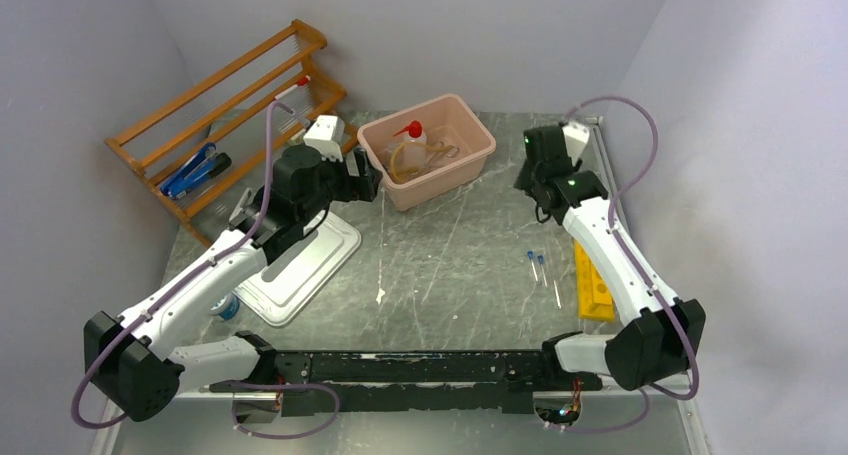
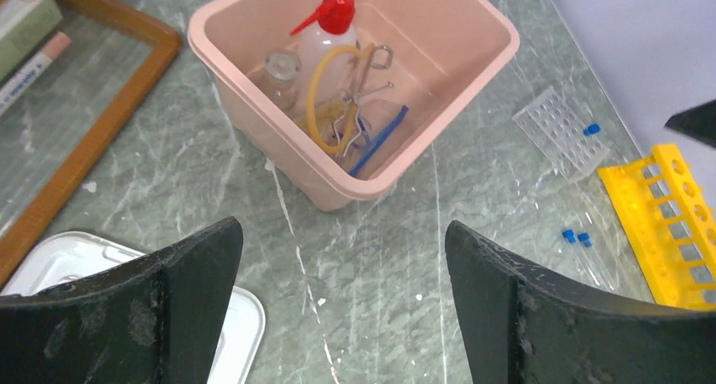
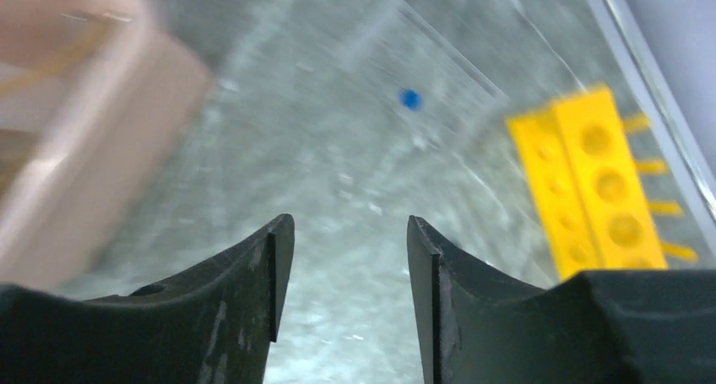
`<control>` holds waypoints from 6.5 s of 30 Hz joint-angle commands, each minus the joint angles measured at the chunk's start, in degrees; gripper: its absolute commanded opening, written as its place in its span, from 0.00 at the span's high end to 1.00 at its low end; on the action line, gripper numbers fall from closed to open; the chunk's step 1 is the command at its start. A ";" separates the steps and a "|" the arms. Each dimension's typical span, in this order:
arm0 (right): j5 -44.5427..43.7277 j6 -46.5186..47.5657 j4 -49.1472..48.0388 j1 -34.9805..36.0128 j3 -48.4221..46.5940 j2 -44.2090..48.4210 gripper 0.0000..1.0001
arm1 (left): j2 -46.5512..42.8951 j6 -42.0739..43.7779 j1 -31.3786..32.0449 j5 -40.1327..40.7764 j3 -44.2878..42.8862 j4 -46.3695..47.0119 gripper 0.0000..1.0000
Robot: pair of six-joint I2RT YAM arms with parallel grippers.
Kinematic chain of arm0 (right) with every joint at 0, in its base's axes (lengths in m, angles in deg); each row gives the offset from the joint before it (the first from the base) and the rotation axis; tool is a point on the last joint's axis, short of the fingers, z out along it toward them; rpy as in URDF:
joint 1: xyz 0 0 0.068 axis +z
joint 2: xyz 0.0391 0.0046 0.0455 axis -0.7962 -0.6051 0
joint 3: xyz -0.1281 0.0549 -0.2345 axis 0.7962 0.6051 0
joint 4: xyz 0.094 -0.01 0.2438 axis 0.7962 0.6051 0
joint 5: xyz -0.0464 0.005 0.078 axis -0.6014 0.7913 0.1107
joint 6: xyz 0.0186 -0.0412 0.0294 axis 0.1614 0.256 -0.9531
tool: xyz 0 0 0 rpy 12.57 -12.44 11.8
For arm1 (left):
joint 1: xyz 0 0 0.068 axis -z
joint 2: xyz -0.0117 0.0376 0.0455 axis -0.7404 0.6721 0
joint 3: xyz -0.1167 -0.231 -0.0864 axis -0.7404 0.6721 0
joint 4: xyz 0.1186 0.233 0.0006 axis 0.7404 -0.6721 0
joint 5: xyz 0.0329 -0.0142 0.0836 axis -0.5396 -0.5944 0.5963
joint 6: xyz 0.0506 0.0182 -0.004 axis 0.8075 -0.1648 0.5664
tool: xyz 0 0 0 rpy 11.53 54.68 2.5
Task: Organize the chemistry lab equipment
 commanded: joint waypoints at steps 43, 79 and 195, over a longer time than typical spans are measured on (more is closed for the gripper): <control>23.21 12.33 -11.32 -22.97 19.52 -21.94 0.66 | 4.56 2.91 -0.33 -7.06 -9.63 -4.89 0.07; 46.18 -11.71 -17.29 -19.32 20.19 14.63 0.83 | 21.79 -8.20 12.43 -39.89 -8.39 18.59 0.07; -14.08 12.17 -6.12 -19.33 13.60 21.91 0.87 | 4.64 11.22 17.06 -12.28 -2.60 -6.21 0.18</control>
